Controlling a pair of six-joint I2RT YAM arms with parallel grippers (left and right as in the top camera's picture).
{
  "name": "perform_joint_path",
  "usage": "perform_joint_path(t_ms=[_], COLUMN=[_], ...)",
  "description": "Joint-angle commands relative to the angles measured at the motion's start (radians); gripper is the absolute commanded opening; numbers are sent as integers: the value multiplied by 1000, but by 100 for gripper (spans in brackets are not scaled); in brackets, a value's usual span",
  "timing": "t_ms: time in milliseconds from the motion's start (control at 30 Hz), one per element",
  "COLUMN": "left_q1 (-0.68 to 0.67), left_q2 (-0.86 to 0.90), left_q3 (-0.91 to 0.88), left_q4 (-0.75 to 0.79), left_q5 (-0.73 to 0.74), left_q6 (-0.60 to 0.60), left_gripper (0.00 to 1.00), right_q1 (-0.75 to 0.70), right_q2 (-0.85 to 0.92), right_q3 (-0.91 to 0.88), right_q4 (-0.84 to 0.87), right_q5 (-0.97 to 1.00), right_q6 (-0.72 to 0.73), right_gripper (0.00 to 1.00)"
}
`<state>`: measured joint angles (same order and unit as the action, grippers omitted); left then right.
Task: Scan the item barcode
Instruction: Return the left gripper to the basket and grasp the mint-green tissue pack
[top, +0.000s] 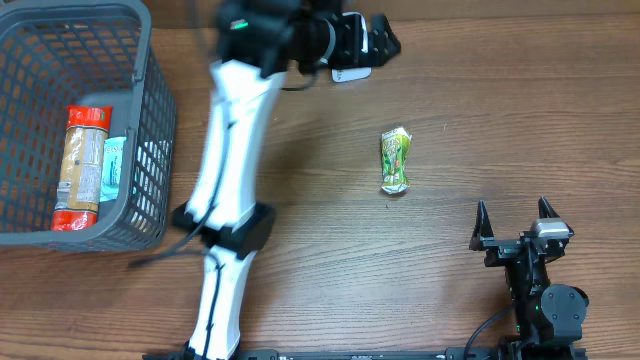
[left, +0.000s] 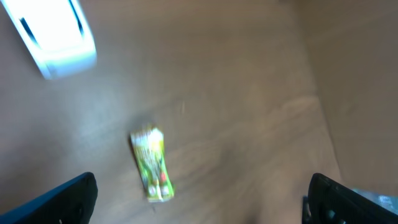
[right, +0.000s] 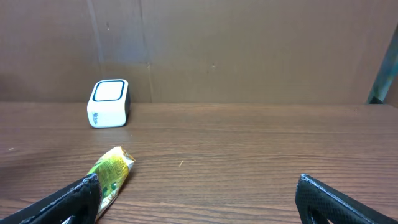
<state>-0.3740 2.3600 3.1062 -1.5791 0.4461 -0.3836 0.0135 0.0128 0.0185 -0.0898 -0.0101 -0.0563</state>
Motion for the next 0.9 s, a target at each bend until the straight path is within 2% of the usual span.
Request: perform_joint_path(t_ms=[0, 133, 267, 367, 400, 467, 500, 567, 667, 867], left_q1=[93, 245, 476, 607, 654, 733, 755, 793, 813, 813], left_q2=[-174, -282, -383, -406, -406, -402, -402, -404, -404, -404], left_q3=[35, 30, 25, 24, 24, 8, -10, -67, -173, -472], left_q4=[-19, -111, -110, -110, -110, -111, -110, -111, -110, -109], left_q5=[-139, -336, -406, -421, -422, -416, -410, -408, -435, -618], left_q6=[150, 98, -14, 19, 60, 153, 178, 205, 205, 205], left_gripper=[100, 100, 97, 95, 89, 57, 54, 56, 64, 80], right_q1=[-3, -3, -3, -3, -3, -3, -3, -3, -3, -3], right_q2=[-10, -10, -10, -10, -10, -10, -10, -10, -10, -10], right_q3=[-10, -10, -10, -10, -10, -10, -10, -10, -10, -10], right_q4=[6, 6, 6, 6, 6, 6, 6, 6, 6, 6], right_q5=[9, 9, 8, 9, 8, 9, 8, 8, 9, 9], right_q6=[-5, -4, -5, -5, -4, -5, -4, -4, -5, -4], right_gripper=[100, 100, 100, 100, 100, 100, 100, 100, 100, 100])
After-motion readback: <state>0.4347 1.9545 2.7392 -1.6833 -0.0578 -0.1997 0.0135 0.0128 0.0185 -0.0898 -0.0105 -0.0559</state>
